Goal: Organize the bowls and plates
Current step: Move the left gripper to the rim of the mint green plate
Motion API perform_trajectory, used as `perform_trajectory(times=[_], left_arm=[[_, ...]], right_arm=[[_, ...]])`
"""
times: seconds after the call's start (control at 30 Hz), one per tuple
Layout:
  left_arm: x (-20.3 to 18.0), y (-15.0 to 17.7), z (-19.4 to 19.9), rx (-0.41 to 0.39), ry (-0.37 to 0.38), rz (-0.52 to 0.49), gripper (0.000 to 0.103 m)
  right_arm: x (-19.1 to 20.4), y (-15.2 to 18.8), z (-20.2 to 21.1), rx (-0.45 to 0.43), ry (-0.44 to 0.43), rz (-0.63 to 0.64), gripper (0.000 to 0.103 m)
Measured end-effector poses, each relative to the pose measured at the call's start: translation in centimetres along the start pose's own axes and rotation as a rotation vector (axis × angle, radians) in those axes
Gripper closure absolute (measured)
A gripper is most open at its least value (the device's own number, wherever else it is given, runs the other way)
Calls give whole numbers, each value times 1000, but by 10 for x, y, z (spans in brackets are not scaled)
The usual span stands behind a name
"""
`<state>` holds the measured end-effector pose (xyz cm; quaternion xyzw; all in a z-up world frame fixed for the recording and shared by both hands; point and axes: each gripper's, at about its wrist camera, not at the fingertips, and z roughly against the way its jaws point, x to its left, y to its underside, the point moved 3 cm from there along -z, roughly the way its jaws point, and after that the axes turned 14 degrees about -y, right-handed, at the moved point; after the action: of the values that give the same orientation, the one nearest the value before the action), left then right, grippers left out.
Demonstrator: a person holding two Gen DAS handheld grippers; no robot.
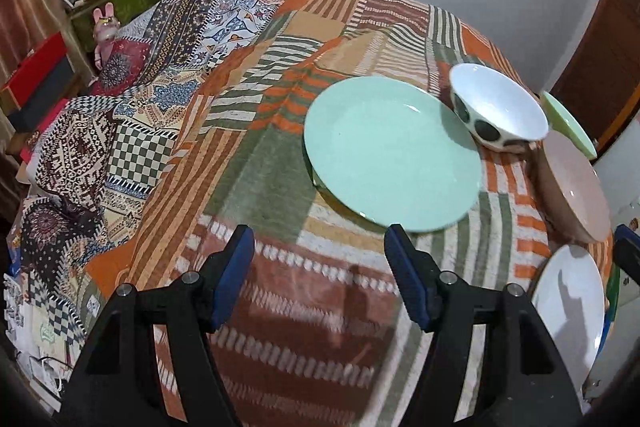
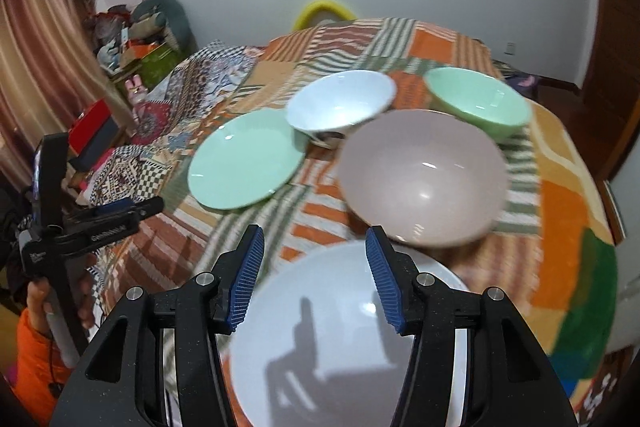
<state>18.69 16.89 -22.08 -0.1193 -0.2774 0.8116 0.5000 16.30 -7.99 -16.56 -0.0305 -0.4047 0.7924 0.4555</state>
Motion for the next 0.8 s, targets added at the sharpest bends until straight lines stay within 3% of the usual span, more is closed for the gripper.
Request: perform_trajectory(times=[0.37, 0.8], left_arm=[[7, -25, -29, -14, 38, -4, 36], [-10, -50, -68, -17, 62, -51, 36]], right_arm=[[9, -32, -73, 69, -13, 3, 54], [-5, -45, -117, 146, 13, -21, 54]])
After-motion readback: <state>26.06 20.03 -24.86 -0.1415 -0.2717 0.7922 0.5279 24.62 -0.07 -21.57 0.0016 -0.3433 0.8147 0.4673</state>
